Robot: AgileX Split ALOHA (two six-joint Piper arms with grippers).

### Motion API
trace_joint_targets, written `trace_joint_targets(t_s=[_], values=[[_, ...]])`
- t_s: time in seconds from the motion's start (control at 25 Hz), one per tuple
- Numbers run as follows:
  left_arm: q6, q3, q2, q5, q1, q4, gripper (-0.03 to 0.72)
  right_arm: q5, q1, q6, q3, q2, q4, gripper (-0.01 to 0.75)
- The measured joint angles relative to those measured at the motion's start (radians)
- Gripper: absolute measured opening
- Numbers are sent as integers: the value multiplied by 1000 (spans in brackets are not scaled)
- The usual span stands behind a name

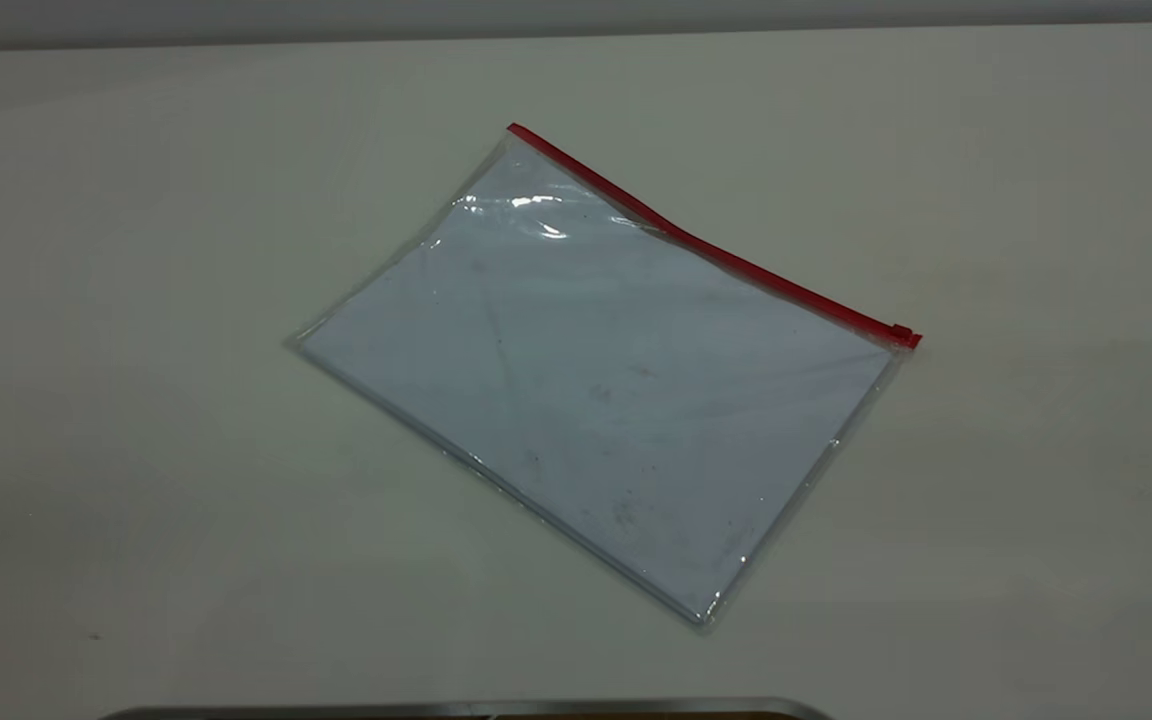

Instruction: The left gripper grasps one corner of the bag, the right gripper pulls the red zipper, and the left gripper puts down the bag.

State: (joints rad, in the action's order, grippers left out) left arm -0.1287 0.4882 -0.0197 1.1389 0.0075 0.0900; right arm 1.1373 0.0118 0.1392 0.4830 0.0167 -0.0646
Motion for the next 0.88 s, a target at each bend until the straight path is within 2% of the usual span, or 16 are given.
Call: trace_joint_targets(t_s=[0.2, 0.88], values=[[0, 0, 0, 0, 0, 0, 590, -2, 0, -49, 0, 0, 53, 576], [0, 0, 0, 0, 0, 0, 590, -2, 0, -60, 0, 0, 50, 576]])
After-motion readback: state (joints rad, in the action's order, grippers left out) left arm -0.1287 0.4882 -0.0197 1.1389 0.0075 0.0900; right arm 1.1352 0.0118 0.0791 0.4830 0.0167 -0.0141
